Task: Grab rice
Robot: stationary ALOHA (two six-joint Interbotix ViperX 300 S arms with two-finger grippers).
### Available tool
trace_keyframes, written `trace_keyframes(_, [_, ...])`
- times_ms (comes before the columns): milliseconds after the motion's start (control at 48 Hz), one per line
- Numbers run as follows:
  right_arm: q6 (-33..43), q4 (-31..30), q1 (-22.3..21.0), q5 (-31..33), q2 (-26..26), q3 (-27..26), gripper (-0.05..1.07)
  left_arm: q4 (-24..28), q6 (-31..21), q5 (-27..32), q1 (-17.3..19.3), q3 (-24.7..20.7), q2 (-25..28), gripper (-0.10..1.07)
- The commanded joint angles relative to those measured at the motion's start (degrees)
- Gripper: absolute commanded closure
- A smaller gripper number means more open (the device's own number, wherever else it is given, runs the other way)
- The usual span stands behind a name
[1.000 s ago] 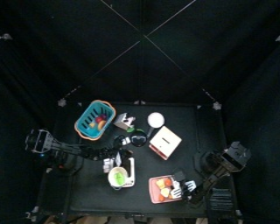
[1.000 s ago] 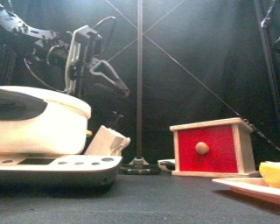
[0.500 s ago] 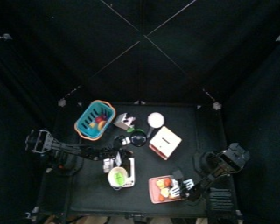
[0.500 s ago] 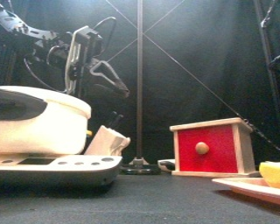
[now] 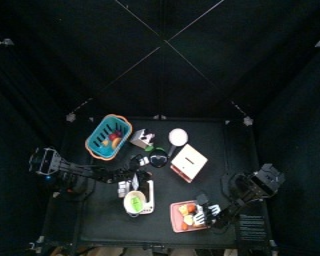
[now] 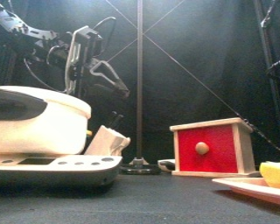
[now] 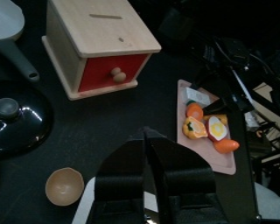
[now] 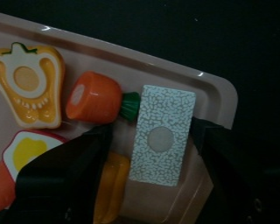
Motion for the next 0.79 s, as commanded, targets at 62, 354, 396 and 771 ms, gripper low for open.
trace_keyframes(62, [-0.1, 0.0, -0.7, -0.7, -0.3, 0.0, 0.12, -0.1, 0.0, -0.5, 0.2, -0.6, -0.2, 0.59])
trace_keyframes(354, [-0.3, -0.4, -2.1, -1.1, -0.3, 0.9, 0.32, -1.8, -0.1, -0.5, -1.4, -0.1, -0.3, 0.59])
trace_keyframes(396, [-0.3, -0.5, -2.1, -1.1, -0.4, 0.8, 0.33, -2.0, -0.1, -0.4, -1.8, 0.0, -0.3, 0.59])
trace_keyframes(771, [-0.3, -3.1, -2.2, 3.6, -1.8, -2.1, 0.35, -1.9, 0.2, -0.6, -1.8, 0.4, -1.8, 0.59])
